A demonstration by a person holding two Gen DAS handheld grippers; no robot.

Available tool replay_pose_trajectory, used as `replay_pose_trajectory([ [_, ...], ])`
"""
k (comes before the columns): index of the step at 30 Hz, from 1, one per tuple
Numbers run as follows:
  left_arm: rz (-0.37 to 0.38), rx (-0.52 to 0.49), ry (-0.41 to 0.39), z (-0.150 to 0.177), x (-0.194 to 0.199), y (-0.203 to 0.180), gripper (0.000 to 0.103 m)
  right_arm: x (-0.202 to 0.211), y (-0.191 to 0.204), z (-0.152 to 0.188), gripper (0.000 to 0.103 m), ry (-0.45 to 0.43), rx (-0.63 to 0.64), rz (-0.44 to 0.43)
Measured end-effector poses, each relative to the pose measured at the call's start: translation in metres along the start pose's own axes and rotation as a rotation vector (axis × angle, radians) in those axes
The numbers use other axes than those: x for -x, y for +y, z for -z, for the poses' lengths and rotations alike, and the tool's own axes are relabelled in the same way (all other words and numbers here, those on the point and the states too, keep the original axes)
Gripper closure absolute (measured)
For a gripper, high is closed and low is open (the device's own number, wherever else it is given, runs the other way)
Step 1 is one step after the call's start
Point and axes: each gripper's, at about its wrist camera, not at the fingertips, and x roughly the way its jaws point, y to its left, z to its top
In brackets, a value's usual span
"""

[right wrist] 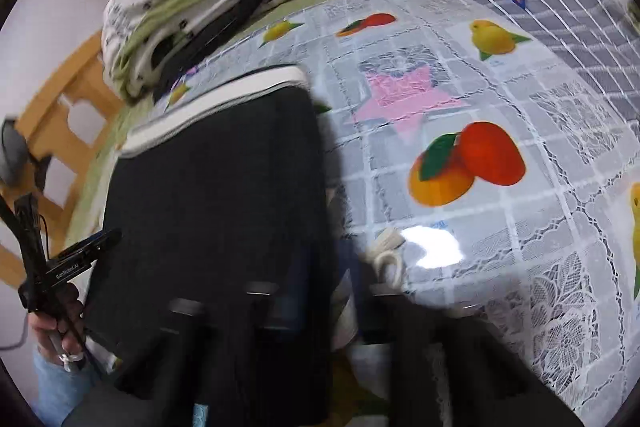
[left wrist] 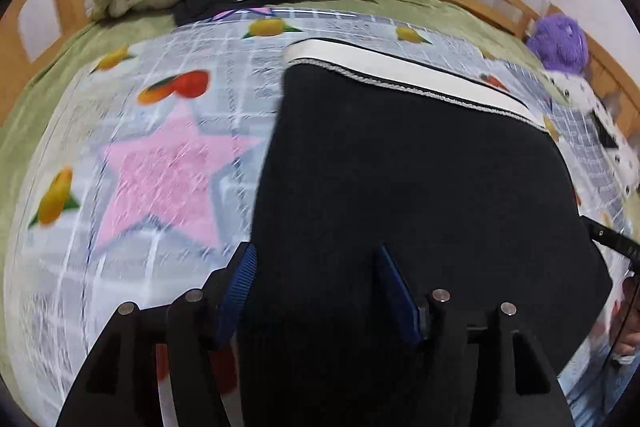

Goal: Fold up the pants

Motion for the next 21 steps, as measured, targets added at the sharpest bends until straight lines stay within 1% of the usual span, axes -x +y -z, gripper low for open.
replay_pose_trajectory([
  [1,0.003,0.02,0.008,-0.001,0.006,0.004,0.043,0.003,0.007,-0.001,0.097,-0.013,0.041,0.033],
  [2,0.015,0.037,0.012,0.0,0.012,0.007,0.043,0.01,0.011,0.0,0.095,-0.037,0.062,0.046],
  [3,0.036,0.058,0.002,0.003,0.021,0.012,0.043,0.017,0.009,0.0,0.09,-0.052,0.045,0.033],
  [4,0.055,0.08,-0.015,0.008,0.032,0.018,0.043,0.021,0.007,0.002,0.089,-0.051,0.028,0.014],
  [5,0.064,0.095,-0.027,0.014,0.039,0.021,0.043,0.028,0.004,0.006,0.084,-0.048,0.004,-0.032],
  [6,0.073,0.113,-0.04,0.022,0.046,0.026,0.043,0.033,0.001,0.01,0.073,-0.05,-0.008,-0.065],
  [7,0.082,0.133,-0.053,0.029,0.052,0.03,0.043,0.038,-0.001,0.015,0.068,-0.057,-0.023,-0.091],
  [9,0.105,0.154,-0.062,0.045,0.059,0.035,0.043,0.048,-0.002,0.026,0.064,-0.094,-0.05,-0.116],
  [10,0.113,0.148,-0.047,0.055,0.058,0.033,0.043,0.052,-0.001,0.032,0.062,-0.113,-0.059,-0.128],
  [11,0.109,0.141,-0.034,0.06,0.056,0.032,0.043,0.052,0.001,0.038,0.061,-0.113,-0.053,-0.139],
  [12,0.099,0.132,-0.015,0.067,0.052,0.029,0.043,0.049,0.005,0.04,0.061,-0.098,-0.039,-0.128],
  [13,0.101,0.127,0.001,0.073,0.046,0.027,0.042,0.044,0.009,0.042,0.062,-0.075,-0.016,-0.092],
  [14,0.1,0.122,0.021,0.078,0.041,0.024,0.042,0.034,0.016,0.045,0.06,-0.036,0.024,-0.019],
  [15,0.091,0.116,0.034,0.082,0.039,0.022,0.042,0.029,0.02,0.048,0.06,-0.018,0.044,0.009],
  [17,0.069,0.094,0.013,0.081,0.049,0.019,0.043,0.034,0.022,0.05,0.059,-0.025,0.044,0.007],
  [19,0.048,0.075,-0.039,0.076,0.065,0.017,0.043,0.046,0.02,0.05,0.059,-0.043,0.048,-0.003],
  [21,0.03,0.057,-0.101,0.068,0.079,0.014,0.043,0.067,0.025,0.048,0.059,-0.134,0.056,0.032],
])
